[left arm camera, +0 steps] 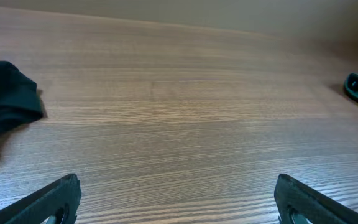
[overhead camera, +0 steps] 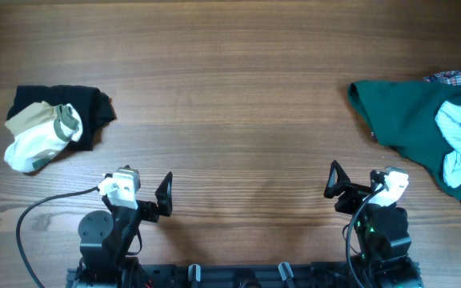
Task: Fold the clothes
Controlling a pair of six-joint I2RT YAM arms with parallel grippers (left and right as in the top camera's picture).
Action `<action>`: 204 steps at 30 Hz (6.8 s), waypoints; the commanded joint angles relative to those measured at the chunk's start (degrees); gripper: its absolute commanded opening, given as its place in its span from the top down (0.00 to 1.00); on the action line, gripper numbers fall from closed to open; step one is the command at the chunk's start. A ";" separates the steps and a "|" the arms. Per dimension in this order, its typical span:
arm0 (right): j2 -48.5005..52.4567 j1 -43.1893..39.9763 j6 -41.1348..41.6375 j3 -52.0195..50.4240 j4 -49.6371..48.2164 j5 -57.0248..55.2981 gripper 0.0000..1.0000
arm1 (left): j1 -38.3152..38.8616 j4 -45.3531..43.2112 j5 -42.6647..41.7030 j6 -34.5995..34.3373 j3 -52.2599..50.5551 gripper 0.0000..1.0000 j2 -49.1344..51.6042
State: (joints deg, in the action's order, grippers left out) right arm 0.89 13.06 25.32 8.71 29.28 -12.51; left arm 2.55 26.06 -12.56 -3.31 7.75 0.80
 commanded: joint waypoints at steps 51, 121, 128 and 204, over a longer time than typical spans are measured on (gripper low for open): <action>-0.68 -0.28 26.25 0.17 -5.75 2.64 0.00 | 0.31 -4.74 -15.47 -4.33 -0.24 0.00 -0.42; 100.15 -46.31 -5.62 68.78 2.75 19.37 0.14 | 23.76 22.86 6.49 -10.38 62.12 0.00 70.25; 98.42 -46.77 -0.72 68.54 8.11 10.32 0.13 | 23.76 22.88 6.49 -10.38 62.12 0.00 70.25; 84.61 17.07 -20.09 68.32 16.46 24.59 0.28 | 19.65 24.39 14.21 -12.13 62.14 0.00 70.01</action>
State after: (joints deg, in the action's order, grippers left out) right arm 84.18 27.03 3.60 76.97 47.03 17.98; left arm 22.61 49.93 -0.67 -14.79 69.04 71.68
